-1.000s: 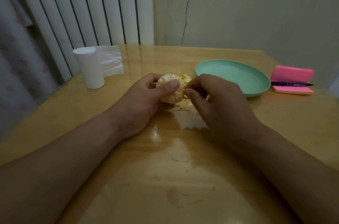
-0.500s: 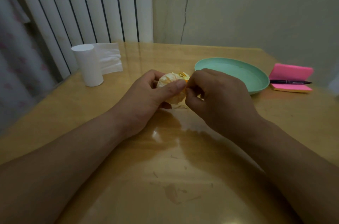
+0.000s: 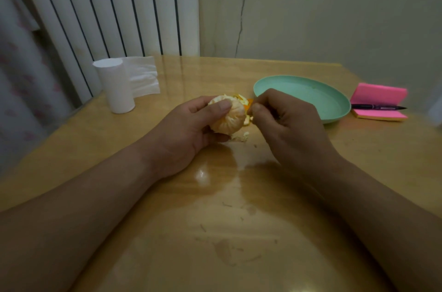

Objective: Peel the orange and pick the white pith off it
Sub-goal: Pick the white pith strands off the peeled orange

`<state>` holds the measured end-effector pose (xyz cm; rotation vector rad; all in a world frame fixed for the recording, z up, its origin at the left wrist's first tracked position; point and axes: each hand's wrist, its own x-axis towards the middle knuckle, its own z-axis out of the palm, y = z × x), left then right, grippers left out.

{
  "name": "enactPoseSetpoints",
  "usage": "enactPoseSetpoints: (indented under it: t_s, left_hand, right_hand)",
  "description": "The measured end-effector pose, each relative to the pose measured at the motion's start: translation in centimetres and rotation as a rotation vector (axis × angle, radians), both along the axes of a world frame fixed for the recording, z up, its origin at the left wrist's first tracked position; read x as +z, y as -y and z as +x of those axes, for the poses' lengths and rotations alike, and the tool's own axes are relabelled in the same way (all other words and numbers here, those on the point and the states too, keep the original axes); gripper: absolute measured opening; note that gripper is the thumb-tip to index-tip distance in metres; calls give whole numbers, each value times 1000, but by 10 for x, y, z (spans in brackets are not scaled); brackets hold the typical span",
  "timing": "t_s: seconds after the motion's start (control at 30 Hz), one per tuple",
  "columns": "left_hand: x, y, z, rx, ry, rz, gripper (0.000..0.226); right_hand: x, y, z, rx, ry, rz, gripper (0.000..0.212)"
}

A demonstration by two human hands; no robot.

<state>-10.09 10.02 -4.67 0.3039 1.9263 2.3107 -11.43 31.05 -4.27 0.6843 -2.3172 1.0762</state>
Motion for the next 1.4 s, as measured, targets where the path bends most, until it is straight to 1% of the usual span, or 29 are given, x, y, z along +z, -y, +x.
enactPoseSetpoints:
  t_s: [0.13, 0.23, 0.37, 0.47, 0.53, 0.63, 0.7, 0.87, 1.07, 1.27, 1.4]
  left_hand:
    - [2, 3, 0, 10, 9, 18, 47]
    - [2, 2, 0, 43, 15, 41, 53]
    - [3, -1, 0, 100, -3, 25, 61]
    - [4, -3, 3, 139, -34, -19, 66]
    - [5, -3, 4, 176, -69, -72, 67]
    - [6, -3, 7, 227, -147, -239, 63]
    - [7, -3, 10, 241, -191, -308, 61]
    - [7, -3, 10, 250, -232, -355, 61]
    - [6, -4, 11, 225, -214, -334, 67]
    - [6, -6, 11, 186, -170, -251, 69]
    - [6, -5, 10, 153, -124, -191, 71]
  right_hand:
    - [2, 4, 4, -2, -43, 61, 9]
    - [2, 3, 5, -6, -71, 67, 10]
    - [3, 3, 7, -2, -97, 69, 13]
    - [4, 5, 10, -8, -89, 98, 18]
    - [4, 6, 10, -14, -92, 93, 15]
    - [4, 6, 10, -25, -90, 100, 10]
    - [4, 7, 10, -28, -88, 109, 9]
    - [4, 9, 12, -35, -70, 107, 10]
    - [8, 9, 14, -25, -76, 99, 12]
    - [7, 9, 14, -20, -106, 67, 8]
    - [6, 9, 13, -2, -84, 5, 6]
